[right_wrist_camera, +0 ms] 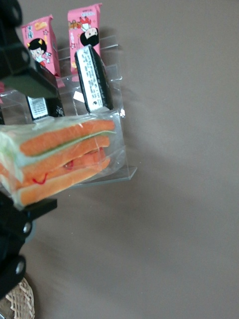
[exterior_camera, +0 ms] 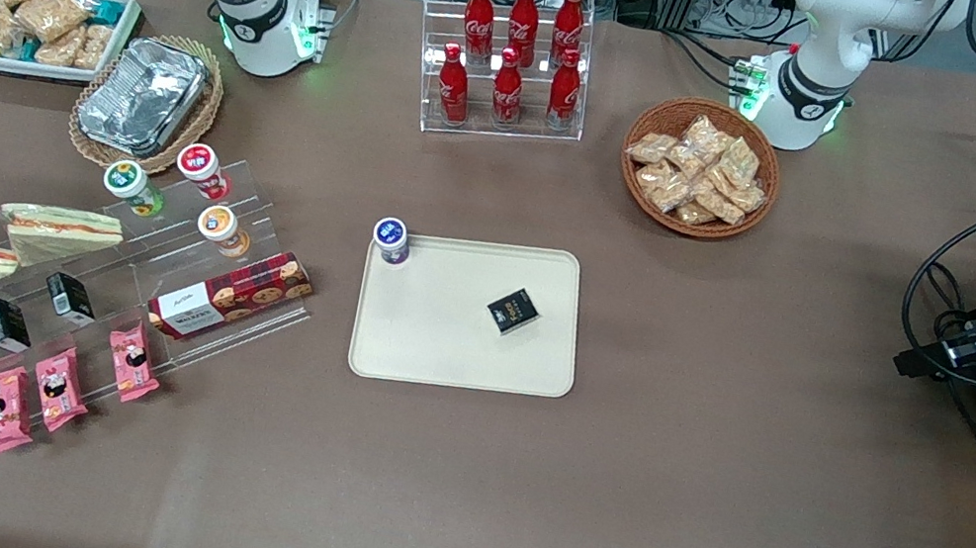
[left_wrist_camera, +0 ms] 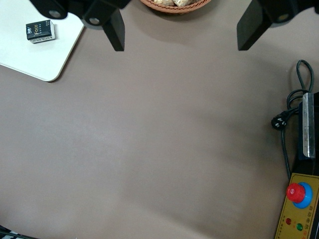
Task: Place sandwich on tray
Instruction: 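Lift the sandwich out of the rack with the right gripper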
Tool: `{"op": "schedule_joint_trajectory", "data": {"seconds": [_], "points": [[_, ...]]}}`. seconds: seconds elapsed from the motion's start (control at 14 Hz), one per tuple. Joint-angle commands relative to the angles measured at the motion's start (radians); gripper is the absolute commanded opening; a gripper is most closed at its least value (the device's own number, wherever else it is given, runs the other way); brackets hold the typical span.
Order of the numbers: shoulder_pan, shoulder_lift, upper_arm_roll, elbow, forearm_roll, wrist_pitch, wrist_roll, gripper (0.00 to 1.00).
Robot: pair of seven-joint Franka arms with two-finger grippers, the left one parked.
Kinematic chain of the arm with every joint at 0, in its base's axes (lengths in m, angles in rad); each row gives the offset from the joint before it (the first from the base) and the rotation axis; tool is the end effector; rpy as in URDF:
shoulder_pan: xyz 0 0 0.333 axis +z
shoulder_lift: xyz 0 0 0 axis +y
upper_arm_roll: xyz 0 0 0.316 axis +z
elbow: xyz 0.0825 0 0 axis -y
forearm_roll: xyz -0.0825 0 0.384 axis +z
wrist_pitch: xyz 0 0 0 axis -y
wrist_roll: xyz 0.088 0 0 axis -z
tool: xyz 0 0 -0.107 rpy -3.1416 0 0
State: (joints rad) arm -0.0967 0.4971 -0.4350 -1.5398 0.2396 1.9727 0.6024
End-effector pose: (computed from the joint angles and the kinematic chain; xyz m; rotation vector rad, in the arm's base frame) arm 0.6169 -0.2951 0.3848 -2.5925 1.7453 0.0239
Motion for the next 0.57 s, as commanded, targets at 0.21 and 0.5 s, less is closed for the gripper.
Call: {"op": "schedule_joint_trajectory", "data": {"seconds": [0.21,0.5], "points": [[0.002,-0.008,-0.002,0.007,0.038,0.011,-0.007,0.13],[0.002,-0.043,-0.004,0.026,0.027,0.006,-0.012,0.12]]}}
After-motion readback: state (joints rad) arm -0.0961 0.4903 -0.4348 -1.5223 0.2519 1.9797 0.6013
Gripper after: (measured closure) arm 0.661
